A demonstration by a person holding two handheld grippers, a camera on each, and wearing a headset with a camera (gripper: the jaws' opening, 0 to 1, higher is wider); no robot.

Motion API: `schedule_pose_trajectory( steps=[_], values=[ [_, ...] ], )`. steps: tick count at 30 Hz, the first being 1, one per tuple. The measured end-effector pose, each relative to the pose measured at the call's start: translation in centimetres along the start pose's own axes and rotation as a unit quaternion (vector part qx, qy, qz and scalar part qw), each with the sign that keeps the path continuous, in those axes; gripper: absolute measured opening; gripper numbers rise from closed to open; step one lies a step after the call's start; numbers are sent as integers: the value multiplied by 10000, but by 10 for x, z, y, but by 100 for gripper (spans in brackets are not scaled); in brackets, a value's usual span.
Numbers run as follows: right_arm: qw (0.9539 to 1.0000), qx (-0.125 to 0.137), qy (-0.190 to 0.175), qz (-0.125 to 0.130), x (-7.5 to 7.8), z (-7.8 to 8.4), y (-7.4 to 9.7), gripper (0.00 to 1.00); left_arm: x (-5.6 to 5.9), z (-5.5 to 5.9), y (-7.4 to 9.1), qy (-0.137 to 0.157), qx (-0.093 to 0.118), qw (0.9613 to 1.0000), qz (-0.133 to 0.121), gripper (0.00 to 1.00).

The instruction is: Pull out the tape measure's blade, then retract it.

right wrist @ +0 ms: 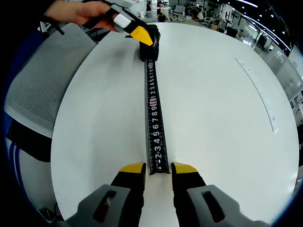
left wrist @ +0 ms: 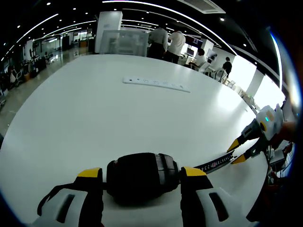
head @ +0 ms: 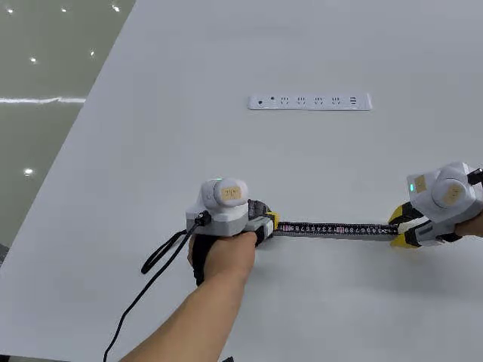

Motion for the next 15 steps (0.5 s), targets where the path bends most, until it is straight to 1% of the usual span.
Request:
schedule_pose_trajectory(
  steps=[7, 15],
  values=[
    [10000, 4, -19, 1, 1, 1, 1, 15, 1, 0, 0, 2, 6, 10000, 7, 62],
    [10000, 16, 86, -11, 0, 1, 1, 13, 2, 0, 0, -21, 12, 10000, 36, 60]
  ],
)
Point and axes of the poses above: the centre of the closed fingertips' face, and the gripper's own axes: y roughly backward along the fingers, x roughly to its right, z roughly out of its underside, the point moved 1 cm from there along y, roughly backward along the fingers, and after that the axes turned 9 degrees about x, right-handed, at the moved point
